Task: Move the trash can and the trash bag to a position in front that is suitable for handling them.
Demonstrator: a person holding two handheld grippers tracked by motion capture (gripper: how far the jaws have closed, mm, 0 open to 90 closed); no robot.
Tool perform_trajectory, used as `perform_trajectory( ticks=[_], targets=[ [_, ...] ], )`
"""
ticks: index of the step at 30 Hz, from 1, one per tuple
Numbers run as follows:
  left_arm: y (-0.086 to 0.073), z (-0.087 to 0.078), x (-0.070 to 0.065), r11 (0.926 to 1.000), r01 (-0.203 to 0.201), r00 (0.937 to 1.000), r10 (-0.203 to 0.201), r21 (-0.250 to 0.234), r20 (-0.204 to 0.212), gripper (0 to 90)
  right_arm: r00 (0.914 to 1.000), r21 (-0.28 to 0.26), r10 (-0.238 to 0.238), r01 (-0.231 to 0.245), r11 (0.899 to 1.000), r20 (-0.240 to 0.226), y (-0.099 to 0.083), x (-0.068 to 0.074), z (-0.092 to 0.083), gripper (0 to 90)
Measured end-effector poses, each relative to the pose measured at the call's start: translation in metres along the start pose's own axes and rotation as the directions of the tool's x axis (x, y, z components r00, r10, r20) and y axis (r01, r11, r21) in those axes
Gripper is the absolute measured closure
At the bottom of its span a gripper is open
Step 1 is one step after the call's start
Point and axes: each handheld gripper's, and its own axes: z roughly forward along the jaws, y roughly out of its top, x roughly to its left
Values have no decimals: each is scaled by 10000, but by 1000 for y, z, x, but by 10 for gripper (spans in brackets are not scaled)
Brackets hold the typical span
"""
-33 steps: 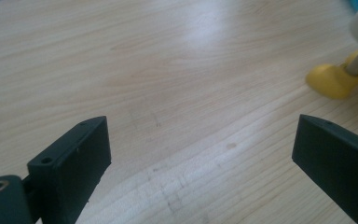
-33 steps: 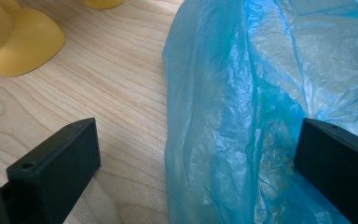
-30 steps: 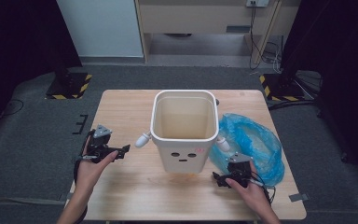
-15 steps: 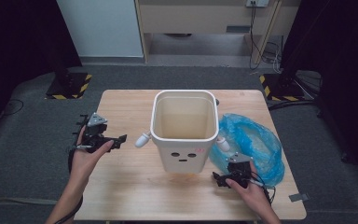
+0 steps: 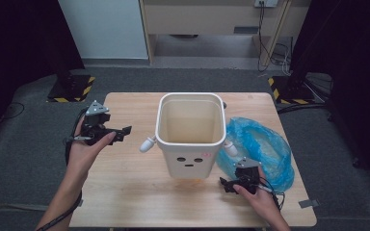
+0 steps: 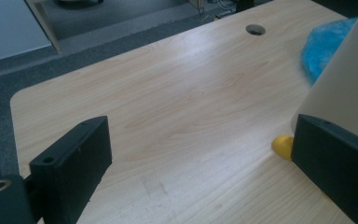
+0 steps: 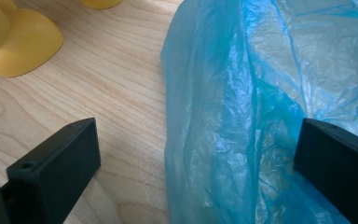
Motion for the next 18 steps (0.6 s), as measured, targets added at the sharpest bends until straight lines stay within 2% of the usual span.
perform_trajectory(
  ticks=[10,18],
  targets=[
    [30,-5,-5,9992,-231,9996,236,-333,145,48,10000,2,1,-1,10000,0,0,0,0,4],
    [48,-9,-8,9983,-383,9991,392,-444,187,50,10000,-3,-11,11,10000,6,0,0,0,4]
  ],
)
